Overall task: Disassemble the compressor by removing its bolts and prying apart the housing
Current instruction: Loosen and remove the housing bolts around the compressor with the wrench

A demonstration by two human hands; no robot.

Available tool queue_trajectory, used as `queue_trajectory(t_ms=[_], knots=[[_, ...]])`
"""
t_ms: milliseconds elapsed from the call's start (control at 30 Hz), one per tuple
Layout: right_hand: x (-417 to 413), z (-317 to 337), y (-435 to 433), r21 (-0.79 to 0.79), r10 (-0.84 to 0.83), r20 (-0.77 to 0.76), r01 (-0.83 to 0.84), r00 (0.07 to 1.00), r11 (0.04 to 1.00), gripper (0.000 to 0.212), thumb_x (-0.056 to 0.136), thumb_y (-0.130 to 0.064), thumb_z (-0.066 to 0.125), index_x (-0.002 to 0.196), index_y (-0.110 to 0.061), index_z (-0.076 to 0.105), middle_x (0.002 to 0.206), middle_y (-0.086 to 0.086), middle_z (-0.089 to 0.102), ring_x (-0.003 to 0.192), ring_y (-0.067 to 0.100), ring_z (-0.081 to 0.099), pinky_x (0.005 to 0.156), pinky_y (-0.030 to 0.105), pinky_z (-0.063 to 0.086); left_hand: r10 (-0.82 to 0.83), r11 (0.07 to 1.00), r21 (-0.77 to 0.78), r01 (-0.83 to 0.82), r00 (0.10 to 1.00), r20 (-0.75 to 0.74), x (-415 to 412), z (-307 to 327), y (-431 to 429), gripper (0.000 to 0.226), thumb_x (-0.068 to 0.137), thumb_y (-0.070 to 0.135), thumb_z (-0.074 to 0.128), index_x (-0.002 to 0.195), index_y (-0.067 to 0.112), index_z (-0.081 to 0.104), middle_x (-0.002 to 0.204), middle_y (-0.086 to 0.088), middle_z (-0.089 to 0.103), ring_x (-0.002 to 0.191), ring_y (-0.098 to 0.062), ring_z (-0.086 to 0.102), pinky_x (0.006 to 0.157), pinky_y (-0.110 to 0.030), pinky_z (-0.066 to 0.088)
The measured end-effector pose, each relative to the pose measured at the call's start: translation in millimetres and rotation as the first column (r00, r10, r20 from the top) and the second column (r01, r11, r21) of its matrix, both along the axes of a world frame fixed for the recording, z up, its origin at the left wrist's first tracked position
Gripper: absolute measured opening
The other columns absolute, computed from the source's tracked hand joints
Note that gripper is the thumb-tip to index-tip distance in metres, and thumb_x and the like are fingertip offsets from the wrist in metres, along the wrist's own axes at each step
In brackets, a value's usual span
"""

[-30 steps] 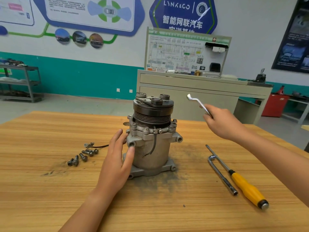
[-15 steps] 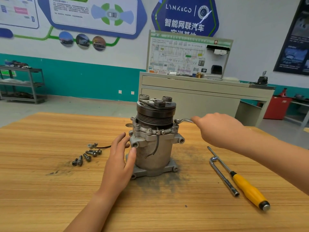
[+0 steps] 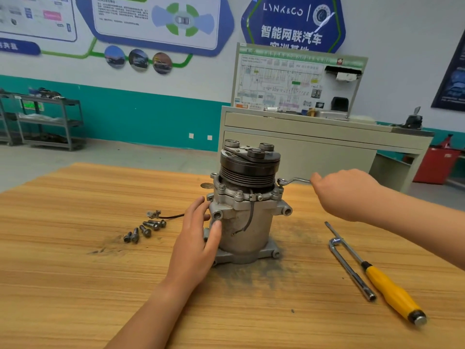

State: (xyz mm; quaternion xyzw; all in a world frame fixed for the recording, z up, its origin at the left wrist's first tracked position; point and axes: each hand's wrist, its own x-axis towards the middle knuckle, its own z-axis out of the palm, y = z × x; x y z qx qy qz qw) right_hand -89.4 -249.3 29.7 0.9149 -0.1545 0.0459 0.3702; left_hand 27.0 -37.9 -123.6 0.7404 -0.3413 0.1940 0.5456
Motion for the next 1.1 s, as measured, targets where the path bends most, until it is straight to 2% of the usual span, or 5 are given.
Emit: queue_trajectory(t_ms=[133,300,600,933,1100], knots=[[21.7,3.0,-14.1,-0.037,-0.006,0.006,0.006,1.0,0.999,0.022,0.093,-0.007,0.039,0.113,-0.015,0.046,0.061,-0.005,0.033,0.051,0.011,0.036,0.045,0.023,0.028,0.005,1.0,0.013,-0.005,1.0,0.005,1.4,-0.6,-0.4,0.046,0.094,0.032,0.045,0.138,0.021,0.037,0.141,0.019,0.024,0.106,0.032,0.03,0.075,0.011,0.023],[48.1,-15.5,-23.2,0.128,0.03,0.193,-0.055,0.981,0.99,0.022,0.093,-0.003,0.037,0.111,-0.013,0.045,0.081,0.001,0.051,0.075,0.021,0.051,0.057,0.029,0.039,-0.052,0.999,0.0,0.052,0.999,0.007,-1.0,2.1,1.1,0.046,0.094,0.041,0.044,0.136,0.029,0.033,0.137,0.027,0.023,0.109,0.034,0.025,0.077,0.011,0.022],[5.7,-4.8,-25.1,0.402,0.055,0.562,-0.331,0.825,0.854,0.018,0.1,-0.025,0.029,0.093,-0.012,0.039,0.061,0.0,0.046,0.055,0.02,0.046,0.046,0.032,0.031,-0.118,0.993,-0.022,0.116,0.991,-0.057,-4.7,5.3,2.0,0.046,0.084,0.048,0.043,0.127,0.051,0.025,0.126,0.048,0.018,0.112,0.025,0.035,0.077,0.007,0.029],[-12.8,0.6,12.6,0.38,-0.004,0.195,-0.072,0.981,0.922,0.022,0.099,-0.023,0.031,0.097,-0.017,0.052,0.069,-0.003,0.047,0.06,0.01,0.044,0.053,0.027,0.037,-0.074,0.997,-0.021,0.073,0.996,-0.05,-3.4,2.4,-0.9,0.048,0.095,0.028,0.049,0.138,0.031,0.028,0.136,0.019,0.025,0.104,0.037,0.025,0.076,0.01,0.026],[-6.9,5.0,26.5,0.151,0.003,0.119,-0.021,0.993,0.988,0.022,0.092,-0.005,0.035,0.109,-0.013,0.047,0.061,-0.002,0.038,0.05,0.01,0.035,0.041,0.022,0.026,-0.045,0.999,-0.017,0.045,0.999,-0.029,-0.1,-0.5,-2.1,0.046,0.096,0.028,0.044,0.141,0.02,0.033,0.137,0.014,0.028,0.104,0.036,0.026,0.076,0.01,0.026]])
